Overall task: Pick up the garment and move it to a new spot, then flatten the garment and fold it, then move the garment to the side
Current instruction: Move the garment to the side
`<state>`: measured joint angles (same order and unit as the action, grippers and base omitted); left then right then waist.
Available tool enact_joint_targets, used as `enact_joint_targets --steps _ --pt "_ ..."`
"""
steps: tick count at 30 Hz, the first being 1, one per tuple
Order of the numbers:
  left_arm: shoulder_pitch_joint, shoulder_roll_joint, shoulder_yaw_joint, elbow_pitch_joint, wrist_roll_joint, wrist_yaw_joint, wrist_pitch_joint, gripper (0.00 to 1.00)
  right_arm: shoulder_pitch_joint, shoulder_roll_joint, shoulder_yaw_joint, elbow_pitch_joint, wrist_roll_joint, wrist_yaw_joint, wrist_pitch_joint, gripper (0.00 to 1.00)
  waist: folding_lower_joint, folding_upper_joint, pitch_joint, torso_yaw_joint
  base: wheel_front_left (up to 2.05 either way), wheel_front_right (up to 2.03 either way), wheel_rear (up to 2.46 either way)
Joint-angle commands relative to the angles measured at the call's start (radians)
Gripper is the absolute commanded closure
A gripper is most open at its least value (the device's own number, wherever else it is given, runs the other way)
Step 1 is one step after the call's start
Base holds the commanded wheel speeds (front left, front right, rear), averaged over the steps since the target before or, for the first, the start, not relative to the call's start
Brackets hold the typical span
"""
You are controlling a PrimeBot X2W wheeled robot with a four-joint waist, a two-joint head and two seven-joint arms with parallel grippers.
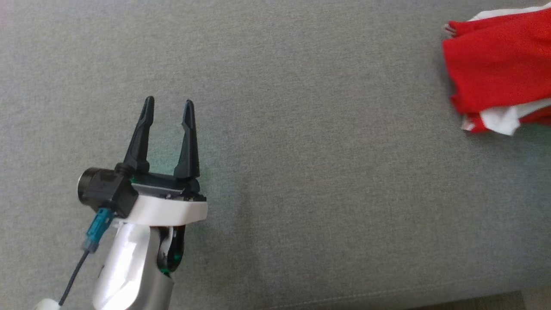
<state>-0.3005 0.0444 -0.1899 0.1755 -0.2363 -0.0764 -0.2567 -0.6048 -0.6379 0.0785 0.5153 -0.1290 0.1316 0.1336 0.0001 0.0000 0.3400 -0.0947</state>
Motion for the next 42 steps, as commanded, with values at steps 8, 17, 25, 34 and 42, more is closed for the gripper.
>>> enact_joint_targets --steps 8,17,25,34,42 --pt "-0.021 0.006 0.058 -0.04 0.021 -0.012 -0.005 0.0 -0.023 -0.017 -0.08 -0.011 -0.022 -0.001 -0.031 1.0 -0.0001 0.0 0.019 0.007 0.0 0.0 0.0" --pt "-0.02 0.006 0.06 -0.034 0.021 -0.015 -0.005 0.0 -0.005 0.038 -0.141 -0.071 -0.057 -0.001 -0.015 0.0 -0.0001 0.0 0.012 0.009 0.0 0.0 0.0" --pt "0.002 0.006 0.068 -0.029 0.004 -0.003 -0.005 0.0 0.014 0.178 -0.103 -0.242 -0.02 -0.001 -0.072 0.0 -0.0001 0.0 -0.064 0.015 0.0 0.0 0.0" --pt "0.051 0.007 0.087 -0.035 0.008 0.008 -0.005 0.0 0.078 0.457 -0.024 -0.376 0.091 -0.001 -0.178 0.0 -0.0001 0.0 -0.186 0.038 0.0 0.0 0.0" --pt "0.12 0.006 0.113 -0.02 -0.012 0.017 -0.005 0.0 0.262 0.586 -0.031 -0.329 0.205 -0.001 -0.305 0.0 -0.0001 0.0 -0.259 0.062 0.0 0.0 0.0"
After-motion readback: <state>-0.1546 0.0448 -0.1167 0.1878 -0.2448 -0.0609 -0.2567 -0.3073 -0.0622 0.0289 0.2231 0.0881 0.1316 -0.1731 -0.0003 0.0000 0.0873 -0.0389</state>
